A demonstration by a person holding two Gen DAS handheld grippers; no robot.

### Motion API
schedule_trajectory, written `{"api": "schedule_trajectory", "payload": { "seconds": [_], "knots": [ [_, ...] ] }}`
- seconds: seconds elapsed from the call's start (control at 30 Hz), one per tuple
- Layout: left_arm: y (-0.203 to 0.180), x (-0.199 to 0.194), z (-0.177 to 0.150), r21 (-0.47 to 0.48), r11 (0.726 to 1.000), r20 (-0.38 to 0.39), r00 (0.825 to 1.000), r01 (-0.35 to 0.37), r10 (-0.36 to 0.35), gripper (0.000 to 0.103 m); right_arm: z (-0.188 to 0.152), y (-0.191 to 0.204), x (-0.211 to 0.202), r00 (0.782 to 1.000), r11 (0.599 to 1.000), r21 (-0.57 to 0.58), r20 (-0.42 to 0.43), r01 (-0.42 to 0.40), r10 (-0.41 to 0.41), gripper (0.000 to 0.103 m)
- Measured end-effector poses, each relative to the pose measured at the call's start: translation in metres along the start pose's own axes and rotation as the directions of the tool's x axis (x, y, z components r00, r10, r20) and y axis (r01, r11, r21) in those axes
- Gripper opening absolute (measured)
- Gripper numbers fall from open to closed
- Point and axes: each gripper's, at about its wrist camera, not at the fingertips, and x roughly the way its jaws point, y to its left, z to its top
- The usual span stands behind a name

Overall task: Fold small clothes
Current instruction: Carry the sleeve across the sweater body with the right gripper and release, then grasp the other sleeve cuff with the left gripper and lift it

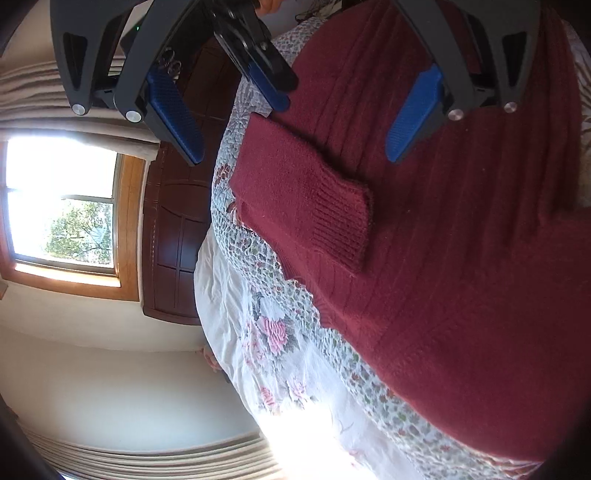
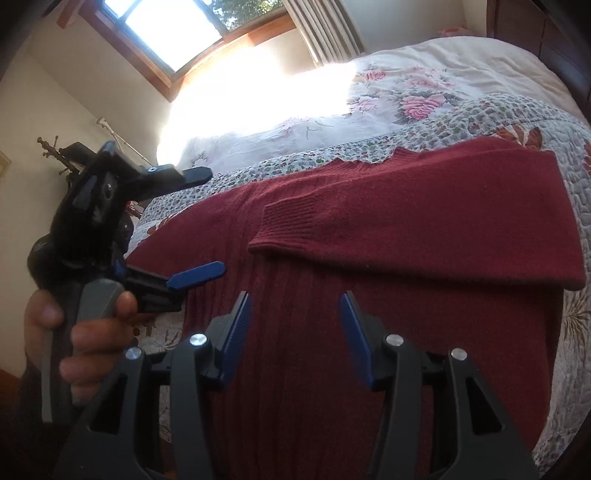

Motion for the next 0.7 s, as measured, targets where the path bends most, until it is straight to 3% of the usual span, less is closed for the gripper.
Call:
{"api": "schedule_trajectory", "payload": {
  "seconds": [0.17,0.23,0.27,0.3,0.33,0.37,0.4,0.57,0.7],
  "knots": [
    [0.003,0.036,0.012,-0.017,0.999,-0.056,0.998,-0.036,0.035,0.098,-0.034,-0.026,-0.048,0.999,0.996,0.09,0.028,0.017,-0.02,0.054],
    [-0.001,0.042,0.013,0.008,0.997,-0.053,0.995,-0.082,0.083,0.097,-0.046,-0.033,-0.06,0.999,0.99,0.137,0.038,0.011,-0.017,0.054],
    [-0.004,0.043,0.013,0.025,0.993,-0.046,0.992,-0.117,0.118,0.087,-0.051,-0.035,-0.065,0.999,0.988,0.156,0.043,0.007,-0.013,0.055],
    [-0.007,0.044,0.014,0.052,0.985,-0.047,0.985,-0.162,0.164,0.052,-0.055,-0.035,-0.069,0.999,0.986,0.166,0.048,0.003,-0.011,0.055],
    [-0.012,0.045,0.016,0.086,0.973,-0.053,0.974,-0.215,0.22,0.039,-0.058,-0.034,-0.072,0.999,0.985,0.172,0.053,0.0,-0.009,0.055],
    [-0.014,0.045,0.018,0.105,0.964,-0.05,0.967,-0.244,0.25,0.023,-0.06,-0.033,-0.074,0.998,0.984,0.176,0.055,-0.006,-0.004,0.055],
    [-0.016,0.045,0.019,0.115,0.961,-0.046,0.965,-0.252,0.258,0.012,-0.062,-0.031,-0.075,0.998,0.984,0.177,0.056,-0.01,0.001,0.055],
    [-0.043,0.031,0.017,0.22,0.931,0.015,0.955,-0.292,0.296,0.008,-0.072,-0.019,-0.079,0.998,0.985,0.169,0.053,-0.032,0.023,0.055],
    [-0.081,-0.017,0.01,0.362,0.894,0.113,0.964,-0.264,0.239,0.007,-0.076,-0.018,-0.083,0.998,0.986,0.164,0.054,-0.03,0.021,0.055]
  ]
}}
